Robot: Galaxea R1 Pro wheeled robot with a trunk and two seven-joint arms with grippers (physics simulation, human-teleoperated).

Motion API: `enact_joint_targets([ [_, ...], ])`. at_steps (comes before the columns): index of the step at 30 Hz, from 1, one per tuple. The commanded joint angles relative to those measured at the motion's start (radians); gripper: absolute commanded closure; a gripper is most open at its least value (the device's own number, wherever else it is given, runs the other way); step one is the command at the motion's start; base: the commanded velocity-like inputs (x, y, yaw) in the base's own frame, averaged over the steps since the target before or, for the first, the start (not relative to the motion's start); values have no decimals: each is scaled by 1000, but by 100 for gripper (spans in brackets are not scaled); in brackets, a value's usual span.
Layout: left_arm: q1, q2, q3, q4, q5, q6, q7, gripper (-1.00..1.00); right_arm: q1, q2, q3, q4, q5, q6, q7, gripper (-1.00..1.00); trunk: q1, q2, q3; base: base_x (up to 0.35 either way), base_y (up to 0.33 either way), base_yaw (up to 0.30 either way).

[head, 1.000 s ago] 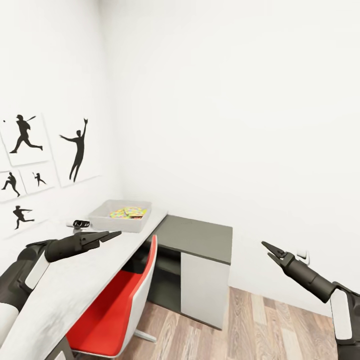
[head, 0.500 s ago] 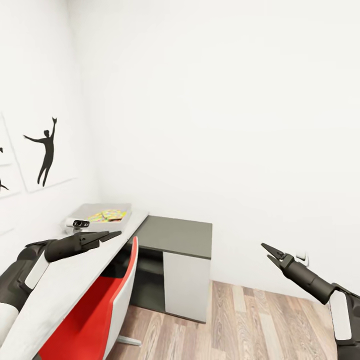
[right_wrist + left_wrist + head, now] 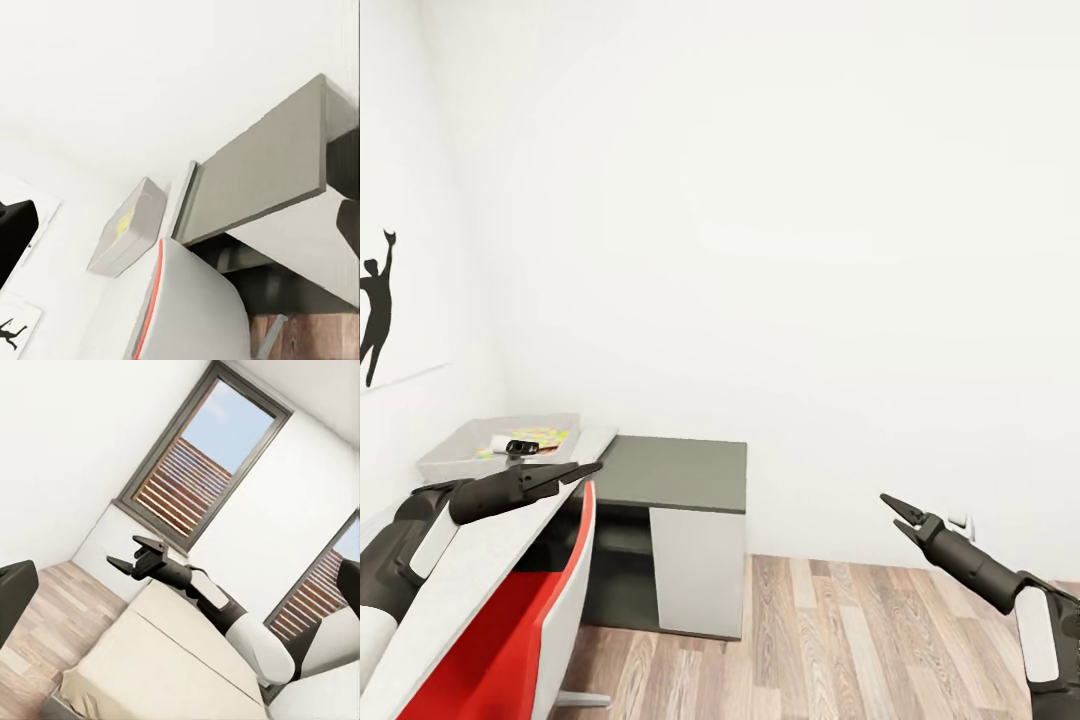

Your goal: Put all the toys in the child's room - the three board games (two on the bed and one on the table), the two jigsaw puzzles on the table, and the tennis ball on the table - inside the toy box on the table in the child's room.

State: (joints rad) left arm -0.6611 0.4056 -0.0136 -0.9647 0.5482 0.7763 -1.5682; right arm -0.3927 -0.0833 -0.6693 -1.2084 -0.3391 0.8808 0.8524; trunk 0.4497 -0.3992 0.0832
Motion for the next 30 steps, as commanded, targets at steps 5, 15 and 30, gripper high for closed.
enact_joint_targets([
  [5,0,1,-2,0,2,11,-3,-100,0,-1,-1,60,4,4,-46,-100,0,-1,-3,-64,0,-276],
  [15,0,-6,-4,0,2,11,-3,-100,-14,-3,2,143,7,-28,-237,-100,0,-1,-9,-40,0,-276],
  [30,0,-48,-63,18,-21,15,243,-100,-99,-3,145,451,11,-339,-511,-100,0,-1,-17,-1,0,-175],
])
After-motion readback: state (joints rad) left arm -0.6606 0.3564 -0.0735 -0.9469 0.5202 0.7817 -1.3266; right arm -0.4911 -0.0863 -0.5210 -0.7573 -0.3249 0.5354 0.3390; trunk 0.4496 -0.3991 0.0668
